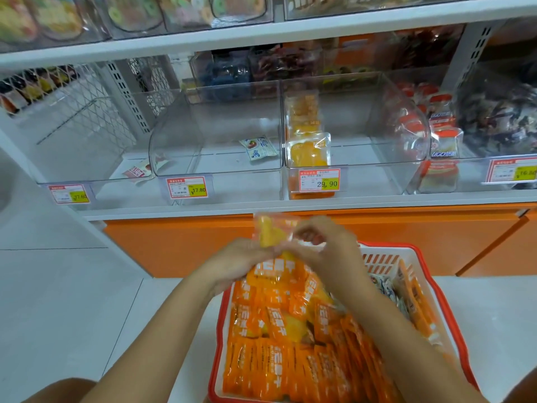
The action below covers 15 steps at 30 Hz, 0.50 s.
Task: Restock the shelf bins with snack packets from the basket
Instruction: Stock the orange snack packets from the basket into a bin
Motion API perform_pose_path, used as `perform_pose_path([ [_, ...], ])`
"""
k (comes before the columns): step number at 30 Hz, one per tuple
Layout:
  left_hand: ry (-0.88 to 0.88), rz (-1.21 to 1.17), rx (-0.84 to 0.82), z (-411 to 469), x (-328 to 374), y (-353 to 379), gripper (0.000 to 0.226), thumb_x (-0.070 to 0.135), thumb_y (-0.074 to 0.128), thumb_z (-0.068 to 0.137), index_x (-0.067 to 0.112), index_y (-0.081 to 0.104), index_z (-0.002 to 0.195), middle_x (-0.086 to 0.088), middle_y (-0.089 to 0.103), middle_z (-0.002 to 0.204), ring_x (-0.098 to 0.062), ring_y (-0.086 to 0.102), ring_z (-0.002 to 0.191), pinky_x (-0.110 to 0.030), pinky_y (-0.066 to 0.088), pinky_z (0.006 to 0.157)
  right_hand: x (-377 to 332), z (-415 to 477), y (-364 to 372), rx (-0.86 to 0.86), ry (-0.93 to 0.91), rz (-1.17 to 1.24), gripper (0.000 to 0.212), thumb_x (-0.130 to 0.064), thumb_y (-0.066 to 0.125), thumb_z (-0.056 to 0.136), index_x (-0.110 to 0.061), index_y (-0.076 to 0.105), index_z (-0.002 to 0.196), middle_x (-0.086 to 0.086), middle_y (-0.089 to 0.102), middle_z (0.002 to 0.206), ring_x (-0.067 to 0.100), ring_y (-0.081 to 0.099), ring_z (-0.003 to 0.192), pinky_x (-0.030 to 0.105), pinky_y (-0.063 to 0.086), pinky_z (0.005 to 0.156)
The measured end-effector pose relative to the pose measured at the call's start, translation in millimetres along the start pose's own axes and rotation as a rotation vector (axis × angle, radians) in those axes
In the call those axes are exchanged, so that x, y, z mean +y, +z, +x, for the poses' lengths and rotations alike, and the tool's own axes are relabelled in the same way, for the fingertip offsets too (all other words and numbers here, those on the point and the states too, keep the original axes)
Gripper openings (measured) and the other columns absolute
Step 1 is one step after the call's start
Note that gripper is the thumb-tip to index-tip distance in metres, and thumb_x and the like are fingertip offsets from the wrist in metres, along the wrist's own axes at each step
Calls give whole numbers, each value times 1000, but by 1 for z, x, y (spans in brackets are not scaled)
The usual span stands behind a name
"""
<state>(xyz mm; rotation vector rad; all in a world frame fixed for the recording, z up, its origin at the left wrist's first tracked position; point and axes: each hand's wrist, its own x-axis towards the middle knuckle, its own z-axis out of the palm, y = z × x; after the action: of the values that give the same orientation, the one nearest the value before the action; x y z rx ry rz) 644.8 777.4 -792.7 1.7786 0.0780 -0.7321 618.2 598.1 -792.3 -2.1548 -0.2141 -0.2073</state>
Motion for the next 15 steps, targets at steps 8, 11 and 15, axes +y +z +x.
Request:
perform_pose_path([
  [8, 517, 239, 365, -7, 57, 6, 35, 52, 58, 86, 24, 66, 65, 6, 65, 61, -3, 58, 56, -23, 45, 58, -25, 62, -54, -346, 152, 399, 9, -23, 71, 82, -21, 66, 74, -10, 59, 53, 2, 48, 49, 12, 40, 50],
  [11, 611, 317, 480, 4, 65, 6, 48, 60, 40, 91, 20, 64, 104, 5, 69, 101, -6, 62, 93, -26, 46, 82, -31, 100, -73, -95, 10, 271, 8, -20, 75, 78, -22, 68, 79, -10, 63, 57, -2, 53, 51, 13, 44, 53],
  [15, 530, 686, 624, 23, 61, -1, 58, 37, 48, 97, 16, 29, 148, 1, 27, 155, -11, 16, 144, -15, 10, 109, -17, 157, -102, 218, -123, 101, 9, -22, 76, 79, -20, 68, 84, 8, 68, 77, 8, 59, 67, 25, 51, 64],
])
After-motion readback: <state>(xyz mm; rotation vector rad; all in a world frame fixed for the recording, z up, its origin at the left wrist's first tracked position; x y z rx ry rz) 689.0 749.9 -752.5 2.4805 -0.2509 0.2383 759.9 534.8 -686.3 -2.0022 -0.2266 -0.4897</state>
